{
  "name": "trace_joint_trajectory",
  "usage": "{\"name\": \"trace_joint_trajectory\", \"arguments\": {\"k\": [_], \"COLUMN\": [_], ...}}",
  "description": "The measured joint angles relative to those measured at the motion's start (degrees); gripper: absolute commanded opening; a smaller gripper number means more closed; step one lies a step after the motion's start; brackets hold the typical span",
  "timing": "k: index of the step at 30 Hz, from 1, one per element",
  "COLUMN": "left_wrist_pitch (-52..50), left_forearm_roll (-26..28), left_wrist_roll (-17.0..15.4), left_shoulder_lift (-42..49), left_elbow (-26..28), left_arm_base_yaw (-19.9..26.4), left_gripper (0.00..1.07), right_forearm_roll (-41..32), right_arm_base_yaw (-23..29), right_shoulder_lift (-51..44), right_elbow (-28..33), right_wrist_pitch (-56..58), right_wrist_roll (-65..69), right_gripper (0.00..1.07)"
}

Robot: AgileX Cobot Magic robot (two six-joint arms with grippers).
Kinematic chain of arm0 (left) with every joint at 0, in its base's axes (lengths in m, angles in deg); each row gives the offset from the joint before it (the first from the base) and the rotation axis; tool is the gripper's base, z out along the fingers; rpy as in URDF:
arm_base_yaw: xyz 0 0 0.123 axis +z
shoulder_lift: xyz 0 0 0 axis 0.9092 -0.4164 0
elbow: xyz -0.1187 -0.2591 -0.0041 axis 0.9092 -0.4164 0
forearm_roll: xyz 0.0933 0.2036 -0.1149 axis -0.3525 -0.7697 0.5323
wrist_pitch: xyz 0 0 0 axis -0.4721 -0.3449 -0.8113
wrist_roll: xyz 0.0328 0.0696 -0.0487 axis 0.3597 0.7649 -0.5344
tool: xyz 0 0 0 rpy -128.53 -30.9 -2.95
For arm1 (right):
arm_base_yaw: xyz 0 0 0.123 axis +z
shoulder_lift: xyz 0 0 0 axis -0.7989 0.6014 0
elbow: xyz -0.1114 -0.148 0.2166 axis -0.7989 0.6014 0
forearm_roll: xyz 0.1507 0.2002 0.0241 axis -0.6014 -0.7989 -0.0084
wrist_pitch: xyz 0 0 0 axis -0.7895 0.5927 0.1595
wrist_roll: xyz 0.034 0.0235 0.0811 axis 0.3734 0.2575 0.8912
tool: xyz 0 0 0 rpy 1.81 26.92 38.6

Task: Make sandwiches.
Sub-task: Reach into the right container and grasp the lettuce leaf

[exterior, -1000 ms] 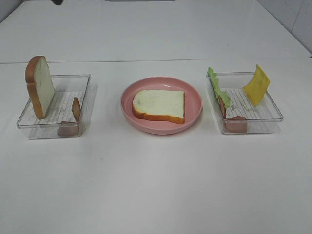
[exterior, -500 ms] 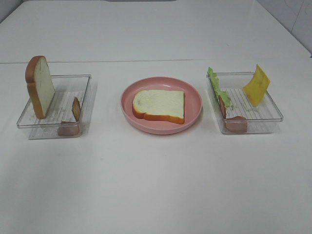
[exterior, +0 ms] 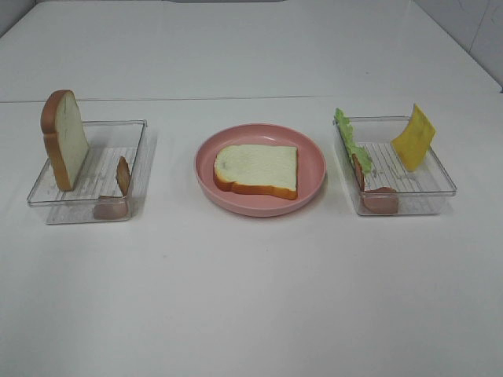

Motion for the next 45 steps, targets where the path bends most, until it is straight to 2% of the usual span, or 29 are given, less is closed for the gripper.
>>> {"name": "trace_joint_trajectory", "arguments": {"k": [2, 4, 7, 15, 28, 31, 32, 33, 35, 36, 37, 39, 40, 42, 43, 44, 45], "left_wrist_pitch": [-0.34, -1.20, -2.18, -7.05, -7.22, -7.22, -7.39, -7.39, -7.79, -7.79, -7.91, -7.91, -7.96, -7.96, -7.96, -7.96, -7.96], "left_forearm_roll": [0.86, 4.18, 6.13, 9.11, 9.17, 9.34, 9.45, 9.45, 9.45, 9.45, 9.45, 9.45, 9.45, 9.45, 9.45, 9.45, 9.45], "left_wrist_roll": [1.15, 5.61, 6.47, 7.28, 7.51, 7.51, 7.51, 7.51, 7.51, 7.51, 7.51, 7.51, 7.51, 7.51, 7.51, 7.51, 7.51], "left_shoulder_lift": [1.49, 6.65, 9.91, 13.75, 13.98, 15.30, 16.96, 16.96, 20.34, 20.34, 23.20, 24.41, 26.87, 28.13, 30.42, 30.42, 32.31], "left_elbow": [-1.20, -6.25, -8.31, -10.37, -10.37, -10.37, -10.37, -10.37, -10.37, -10.37, -10.43, -10.43, -10.49, -10.54, -10.66, -10.66, -10.66], "left_arm_base_yaw": [0.00, 0.00, 0.00, 0.00, 0.00, 1.38, 4.41, 4.41, 10.31, 10.31, 14.27, 15.64, 18.45, 19.94, 22.98, 22.98, 25.04], "left_gripper": [1.02, 1.02, 1.02, 1.02, 1.02, 1.02, 1.02, 1.02, 1.02, 1.02, 1.02, 1.02, 1.02, 1.02, 1.02, 1.02, 1.02], "right_forearm_roll": [0.00, 0.00, 0.00, 0.00, 0.00, 0.00, 0.00, 0.00, 0.00, 0.00, 0.00, 0.00, 0.00, 0.00, 0.00, 0.00, 0.00], "right_arm_base_yaw": [0.00, 0.00, 0.00, 0.00, 0.00, 0.00, 0.00, 0.00, 0.00, 0.00, 0.00, 0.00, 0.00, 0.00, 0.00, 0.00, 0.00], "right_shoulder_lift": [0.00, 0.00, 0.00, 0.00, 0.00, 0.00, 0.00, 0.00, 0.00, 0.00, 0.00, 0.00, 0.00, 0.00, 0.00, 0.00, 0.00], "right_elbow": [0.00, 0.00, 0.00, 0.00, 0.00, 0.00, 0.00, 0.00, 0.00, 0.00, 0.00, 0.00, 0.00, 0.00, 0.00, 0.00, 0.00], "right_wrist_pitch": [0.00, 0.00, 0.00, 0.00, 0.00, 0.00, 0.00, 0.00, 0.00, 0.00, 0.00, 0.00, 0.00, 0.00, 0.00, 0.00, 0.00], "right_wrist_roll": [0.00, 0.00, 0.00, 0.00, 0.00, 0.00, 0.00, 0.00, 0.00, 0.00, 0.00, 0.00, 0.00, 0.00, 0.00, 0.00, 0.00], "right_gripper": [0.94, 0.94, 0.94, 0.94, 0.94, 0.94, 0.94, 0.94, 0.94, 0.94, 0.94, 0.94, 0.94, 0.94, 0.94, 0.94, 0.94]}}
